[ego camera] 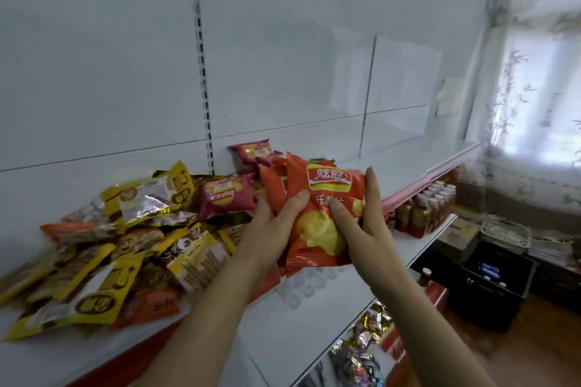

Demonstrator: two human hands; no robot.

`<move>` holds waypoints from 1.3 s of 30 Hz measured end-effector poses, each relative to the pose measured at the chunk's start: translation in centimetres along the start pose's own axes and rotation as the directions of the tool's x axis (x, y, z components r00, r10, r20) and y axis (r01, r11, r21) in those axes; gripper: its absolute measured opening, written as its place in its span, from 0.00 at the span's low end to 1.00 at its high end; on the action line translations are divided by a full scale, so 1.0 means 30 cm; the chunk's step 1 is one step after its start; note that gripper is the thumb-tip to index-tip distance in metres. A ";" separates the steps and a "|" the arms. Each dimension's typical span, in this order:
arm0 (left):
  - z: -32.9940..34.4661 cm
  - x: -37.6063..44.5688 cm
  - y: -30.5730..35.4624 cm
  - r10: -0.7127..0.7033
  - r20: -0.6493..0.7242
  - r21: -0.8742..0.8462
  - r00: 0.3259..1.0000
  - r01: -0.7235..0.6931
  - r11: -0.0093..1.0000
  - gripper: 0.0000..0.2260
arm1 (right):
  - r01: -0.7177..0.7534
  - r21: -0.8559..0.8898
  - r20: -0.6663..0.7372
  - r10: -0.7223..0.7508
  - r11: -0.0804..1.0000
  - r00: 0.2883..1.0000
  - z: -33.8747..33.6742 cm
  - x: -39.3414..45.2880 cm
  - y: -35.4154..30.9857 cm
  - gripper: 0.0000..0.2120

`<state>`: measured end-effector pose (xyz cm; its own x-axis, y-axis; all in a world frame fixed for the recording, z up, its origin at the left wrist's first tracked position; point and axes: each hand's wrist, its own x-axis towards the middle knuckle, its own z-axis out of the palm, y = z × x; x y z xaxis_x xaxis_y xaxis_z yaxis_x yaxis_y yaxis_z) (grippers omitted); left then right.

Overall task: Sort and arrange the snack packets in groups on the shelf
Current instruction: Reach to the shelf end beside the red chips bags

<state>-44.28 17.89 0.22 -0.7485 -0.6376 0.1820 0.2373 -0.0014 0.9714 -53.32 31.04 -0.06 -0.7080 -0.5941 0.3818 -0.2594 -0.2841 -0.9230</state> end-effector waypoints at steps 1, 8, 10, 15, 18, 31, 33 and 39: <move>0.085 0.021 -0.014 0.017 0.026 0.014 1.000 -0.018 1.000 0.28 | -0.007 0.006 -0.037 0.008 1.000 0.999 -0.078 0.010 -0.001 0.38; 0.563 0.217 -0.151 0.098 0.128 0.109 0.987 -0.112 0.988 0.32 | -0.057 -0.022 -0.217 0.051 0.998 0.975 -0.540 0.080 0.032 0.16; 0.675 0.287 -0.204 0.043 0.152 0.068 0.987 -0.054 0.996 0.33 | -0.052 -0.035 -0.280 0.040 0.998 0.959 -0.642 0.118 0.059 0.14; 0.932 0.527 -0.345 -0.163 0.251 -0.056 0.954 0.183 0.982 0.27 | -0.063 -0.083 -0.395 0.026 0.995 0.918 -0.891 0.286 0.158 0.11; 1.063 0.689 -0.421 -0.148 0.262 -0.049 0.954 0.166 0.985 0.22 | -0.071 -0.094 -0.415 0.026 0.993 0.910 -1.021 0.423 0.192 0.12; 1.698 1.366 -0.592 -0.077 0.203 0.024 0.976 0.073 0.997 0.18 | -0.072 -0.148 -0.486 -0.009 0.986 0.874 -1.669 1.091 0.410 0.11; 1.792 1.458 -0.627 -0.081 0.173 0.039 0.982 0.075 0.996 0.21 | -0.071 -0.164 -0.477 -0.016 0.984 0.879 -1.782 1.190 0.456 0.11; 2.095 1.757 -0.724 -0.019 0.060 0.146 0.998 0.010 0.989 0.33 | -0.056 -0.160 -0.424 -0.018 0.986 0.906 -2.138 1.504 0.590 0.18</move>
<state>-127.80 32.71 -1.73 -0.7887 -0.5902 0.1721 0.1369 0.1043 0.9851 -132.00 47.48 -2.17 -0.9150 -0.2140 0.3422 -0.3214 -0.1264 -0.9385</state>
